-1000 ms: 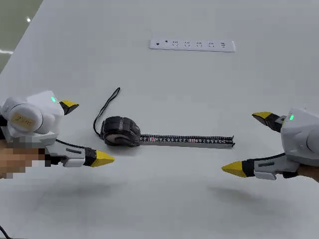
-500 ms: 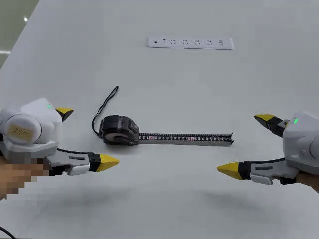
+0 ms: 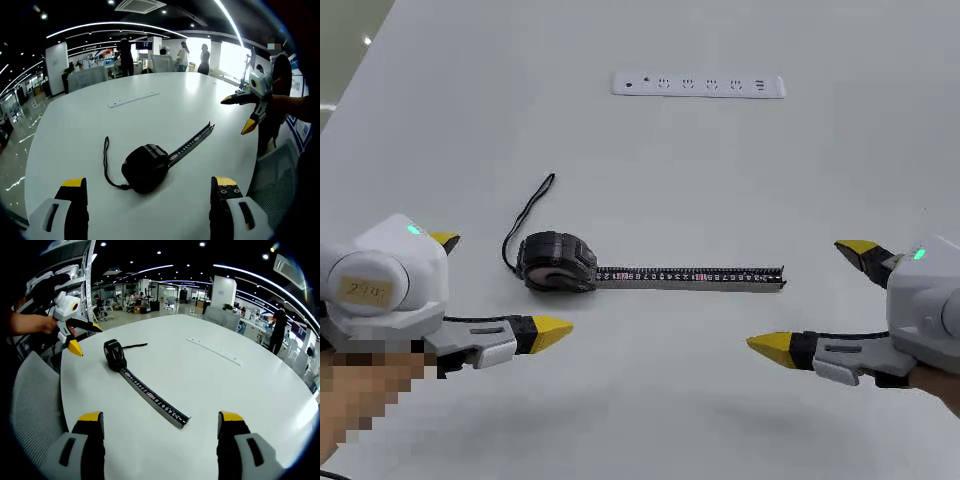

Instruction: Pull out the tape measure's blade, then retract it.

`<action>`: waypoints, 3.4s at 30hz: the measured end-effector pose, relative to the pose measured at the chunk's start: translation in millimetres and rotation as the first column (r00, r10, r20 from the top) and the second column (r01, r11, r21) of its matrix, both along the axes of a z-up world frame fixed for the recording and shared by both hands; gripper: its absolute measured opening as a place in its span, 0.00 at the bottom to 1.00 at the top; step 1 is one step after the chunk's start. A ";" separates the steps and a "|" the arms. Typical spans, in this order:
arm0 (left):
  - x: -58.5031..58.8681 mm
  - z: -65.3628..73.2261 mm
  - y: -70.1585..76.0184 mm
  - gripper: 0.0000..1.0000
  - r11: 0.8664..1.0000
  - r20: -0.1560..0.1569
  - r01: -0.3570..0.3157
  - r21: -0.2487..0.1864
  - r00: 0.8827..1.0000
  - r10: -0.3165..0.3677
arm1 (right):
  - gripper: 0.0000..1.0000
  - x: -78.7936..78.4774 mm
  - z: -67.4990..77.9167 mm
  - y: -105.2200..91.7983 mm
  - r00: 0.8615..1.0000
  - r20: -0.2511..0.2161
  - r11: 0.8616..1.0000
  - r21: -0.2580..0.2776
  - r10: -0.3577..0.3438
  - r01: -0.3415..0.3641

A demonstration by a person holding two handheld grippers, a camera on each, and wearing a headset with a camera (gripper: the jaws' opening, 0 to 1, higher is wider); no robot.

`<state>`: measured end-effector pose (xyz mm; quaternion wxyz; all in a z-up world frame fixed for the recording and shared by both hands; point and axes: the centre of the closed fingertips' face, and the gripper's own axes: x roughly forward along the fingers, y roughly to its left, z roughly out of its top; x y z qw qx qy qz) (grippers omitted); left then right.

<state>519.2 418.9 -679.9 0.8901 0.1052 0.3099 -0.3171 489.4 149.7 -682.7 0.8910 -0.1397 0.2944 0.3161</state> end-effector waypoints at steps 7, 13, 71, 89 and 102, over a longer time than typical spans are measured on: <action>-11.0 4.0 1.4 1.00 0.999 0.003 -0.053 0.001 0.999 0.053 | 0.96 -4.3 5.2 3.3 0.999 0.019 0.999 -0.001 -0.049 0.049; -17.3 11.6 -3.2 1.00 0.995 0.019 -0.097 -0.017 0.995 0.097 | 0.97 -9.7 10.6 9.8 0.995 0.019 0.996 0.007 -0.094 0.094; -38.3 26.6 -10.9 0.98 0.966 0.071 -0.255 -0.031 0.964 0.257 | 0.96 -36.3 17.3 27.3 0.963 -0.028 0.960 0.083 -0.267 0.268; -32.6 20.0 -8.3 1.00 0.957 0.064 -0.289 -0.029 0.955 0.290 | 0.97 -22.7 6.5 14.0 0.980 -0.016 0.979 0.035 -0.199 0.199; -15.8 13.2 -9.1 1.00 0.945 0.065 -0.325 -0.030 0.943 0.326 | 0.96 -19.4 -10.7 4.4 0.997 -0.029 0.997 0.017 -0.077 0.077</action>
